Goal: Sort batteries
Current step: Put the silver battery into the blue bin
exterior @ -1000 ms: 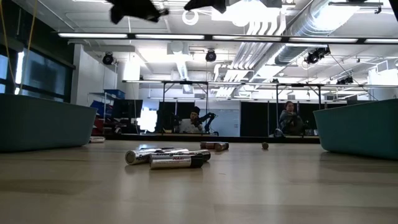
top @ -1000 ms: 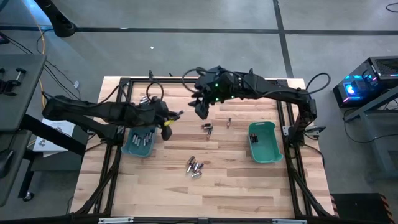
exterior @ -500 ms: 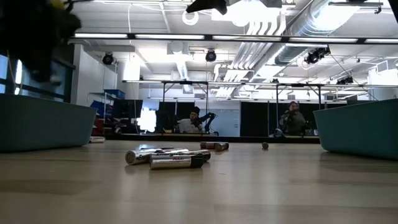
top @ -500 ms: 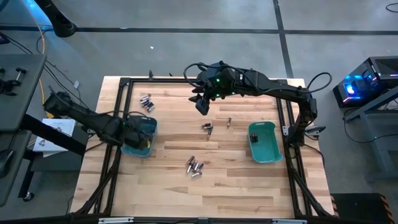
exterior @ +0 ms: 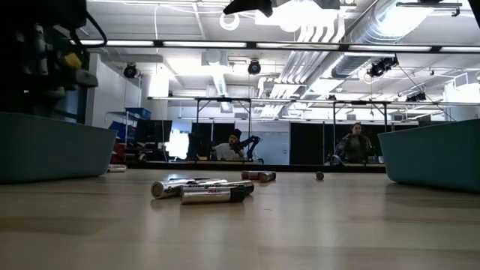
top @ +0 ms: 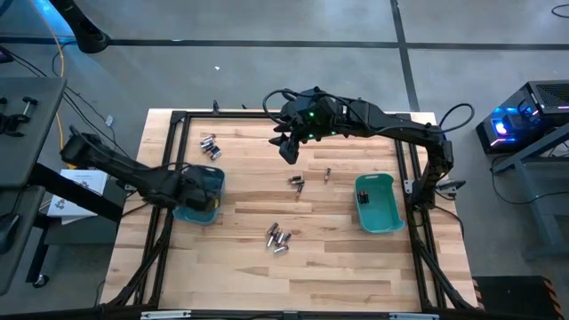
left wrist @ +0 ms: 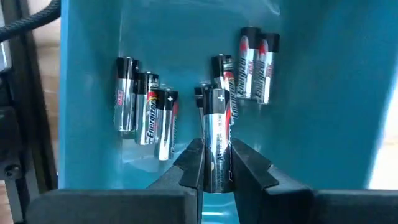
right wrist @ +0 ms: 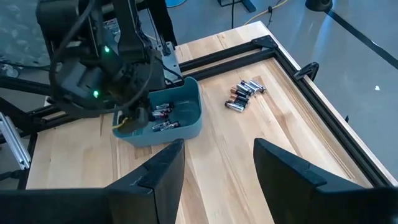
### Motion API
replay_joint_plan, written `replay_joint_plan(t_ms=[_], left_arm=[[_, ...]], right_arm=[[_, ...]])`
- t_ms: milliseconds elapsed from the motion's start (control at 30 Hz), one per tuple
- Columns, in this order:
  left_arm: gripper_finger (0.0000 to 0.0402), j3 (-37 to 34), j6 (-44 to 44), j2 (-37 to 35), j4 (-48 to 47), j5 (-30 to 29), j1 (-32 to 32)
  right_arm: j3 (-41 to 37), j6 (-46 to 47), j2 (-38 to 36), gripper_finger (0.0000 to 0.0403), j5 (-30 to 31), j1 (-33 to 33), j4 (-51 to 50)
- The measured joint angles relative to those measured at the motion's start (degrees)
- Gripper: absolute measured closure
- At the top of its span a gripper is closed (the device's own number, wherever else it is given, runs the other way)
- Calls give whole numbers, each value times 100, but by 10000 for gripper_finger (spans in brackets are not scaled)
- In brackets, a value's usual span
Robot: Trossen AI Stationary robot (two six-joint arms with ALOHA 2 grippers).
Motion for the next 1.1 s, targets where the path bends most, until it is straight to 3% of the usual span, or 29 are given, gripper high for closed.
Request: replay_joint_plan(t_ms=[500, 1100], left_arm=[[359, 4, 523, 1301, 362, 217, 218], [318, 0, 654, 1443, 416, 492, 218]], right_arm=[[0, 12, 2, 217, -52, 4, 7], [2, 33, 4, 217, -177, 4, 24]])
